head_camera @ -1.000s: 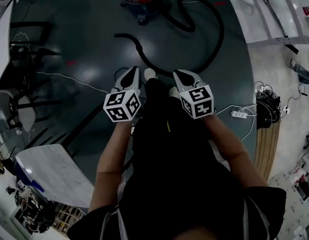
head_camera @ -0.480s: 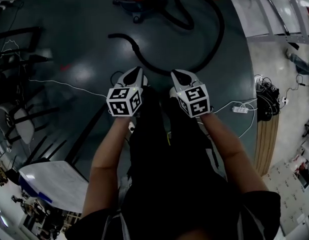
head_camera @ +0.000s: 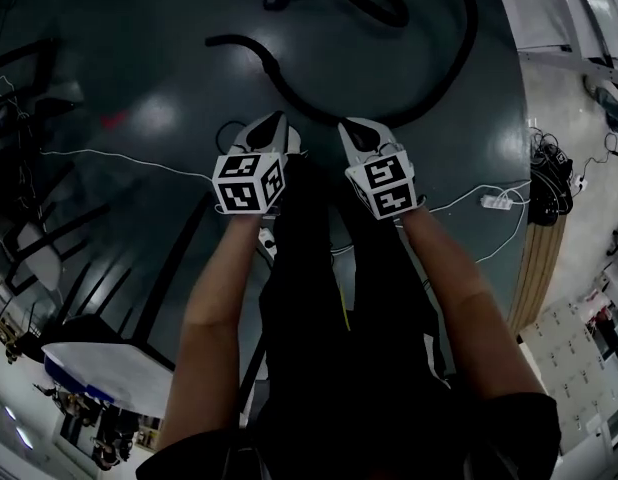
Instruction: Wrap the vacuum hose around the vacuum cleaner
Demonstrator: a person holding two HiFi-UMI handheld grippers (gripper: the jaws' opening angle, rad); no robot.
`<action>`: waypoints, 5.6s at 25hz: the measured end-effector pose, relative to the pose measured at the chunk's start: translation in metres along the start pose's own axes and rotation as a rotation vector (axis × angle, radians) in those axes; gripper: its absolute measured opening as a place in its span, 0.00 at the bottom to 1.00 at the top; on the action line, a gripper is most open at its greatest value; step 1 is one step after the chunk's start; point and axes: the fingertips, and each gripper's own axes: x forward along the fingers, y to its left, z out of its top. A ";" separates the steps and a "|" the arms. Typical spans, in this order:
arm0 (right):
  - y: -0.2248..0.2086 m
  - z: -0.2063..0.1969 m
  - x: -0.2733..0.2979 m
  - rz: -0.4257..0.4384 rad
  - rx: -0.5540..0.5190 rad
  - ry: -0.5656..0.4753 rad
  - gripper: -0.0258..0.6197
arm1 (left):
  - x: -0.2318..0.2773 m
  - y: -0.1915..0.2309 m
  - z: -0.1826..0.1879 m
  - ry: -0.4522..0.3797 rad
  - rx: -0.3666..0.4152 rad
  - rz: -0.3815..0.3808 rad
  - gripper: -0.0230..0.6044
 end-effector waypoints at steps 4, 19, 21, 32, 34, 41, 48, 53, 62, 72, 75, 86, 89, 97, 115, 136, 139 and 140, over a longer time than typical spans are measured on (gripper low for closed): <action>0.003 -0.027 0.046 0.030 -0.010 0.022 0.04 | 0.033 0.027 -0.033 0.011 -0.027 0.011 0.05; -0.030 -0.161 0.197 0.065 -0.089 0.128 0.04 | 0.182 0.107 -0.159 0.097 -0.021 0.018 0.05; -0.032 -0.179 0.215 0.071 -0.111 0.149 0.04 | 0.199 0.120 -0.174 0.114 -0.002 0.053 0.05; -0.032 -0.260 0.305 0.144 -0.197 0.236 0.10 | 0.276 0.180 -0.250 0.175 0.014 0.167 0.07; -0.032 -0.274 0.317 0.159 -0.208 0.255 0.11 | 0.289 0.192 -0.261 0.193 0.014 0.192 0.12; -0.031 -0.296 0.351 0.208 -0.290 0.270 0.16 | 0.327 0.223 -0.270 0.187 -0.012 0.266 0.28; -0.029 -0.300 0.382 0.226 -0.296 0.277 0.20 | 0.351 0.252 -0.275 0.169 -0.127 0.323 0.38; -0.027 -0.297 0.389 0.252 -0.323 0.272 0.19 | 0.364 0.258 -0.280 0.180 -0.221 0.334 0.41; -0.040 -0.294 0.402 0.266 -0.337 0.263 0.19 | 0.387 0.269 -0.279 0.171 -0.261 0.411 0.39; -0.051 -0.277 0.422 0.242 -0.178 0.224 0.19 | 0.389 0.273 -0.278 0.090 -0.273 0.383 0.38; -0.051 -0.278 0.421 0.249 -0.131 0.229 0.19 | 0.386 0.274 -0.278 0.029 -0.296 0.367 0.37; -0.065 -0.275 0.404 0.176 0.022 0.247 0.19 | 0.356 0.264 -0.255 -0.046 -0.314 0.296 0.33; -0.060 -0.251 0.386 0.168 0.051 0.235 0.19 | 0.328 0.253 -0.237 -0.043 -0.277 0.286 0.33; -0.050 -0.177 0.316 0.169 0.039 0.215 0.18 | 0.252 0.219 -0.162 -0.072 -0.272 0.310 0.33; -0.028 -0.018 0.170 0.163 0.022 0.180 0.18 | 0.078 0.147 -0.008 -0.088 -0.210 0.290 0.31; 0.019 0.177 0.115 0.135 -0.005 0.015 0.19 | -0.025 0.143 0.140 -0.036 0.037 0.120 0.28; 0.027 0.212 0.114 0.174 0.031 -0.049 0.25 | -0.026 0.137 0.155 -0.039 0.084 0.089 0.28; 0.029 0.225 0.114 0.181 0.038 -0.069 0.27 | -0.025 0.135 0.159 -0.037 0.104 0.078 0.28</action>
